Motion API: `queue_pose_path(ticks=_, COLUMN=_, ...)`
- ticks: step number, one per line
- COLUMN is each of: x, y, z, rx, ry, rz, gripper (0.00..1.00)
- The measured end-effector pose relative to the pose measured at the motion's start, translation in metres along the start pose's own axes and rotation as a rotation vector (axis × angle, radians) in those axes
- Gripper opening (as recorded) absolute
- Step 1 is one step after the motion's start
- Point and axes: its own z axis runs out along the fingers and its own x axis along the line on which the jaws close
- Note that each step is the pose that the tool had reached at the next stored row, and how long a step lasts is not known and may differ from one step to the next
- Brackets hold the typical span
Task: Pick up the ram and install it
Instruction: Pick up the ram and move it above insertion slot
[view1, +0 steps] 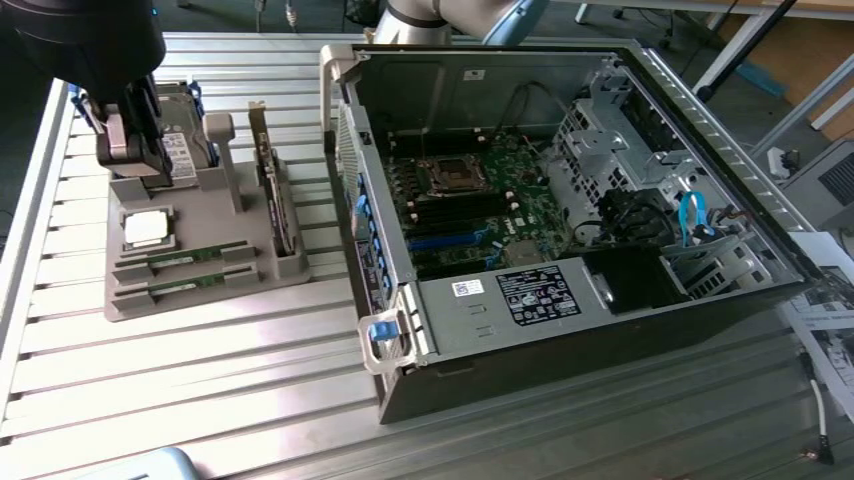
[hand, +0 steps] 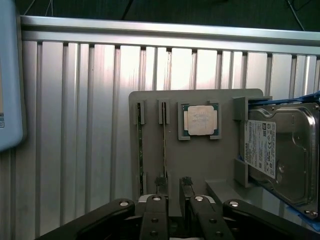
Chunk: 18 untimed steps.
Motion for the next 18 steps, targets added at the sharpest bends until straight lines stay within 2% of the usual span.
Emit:
queue_pose_path(ticks=7, x=0.0003, y=0.0001, z=0.0001, rx=0.0001, ry=-0.0001, rz=0.000, gripper=0.24)
queue_pose_path(ticks=18, x=0.0080, y=0.0004, z=-0.0001, rx=0.0000, ry=0.0000, rz=0.000, gripper=0.24)
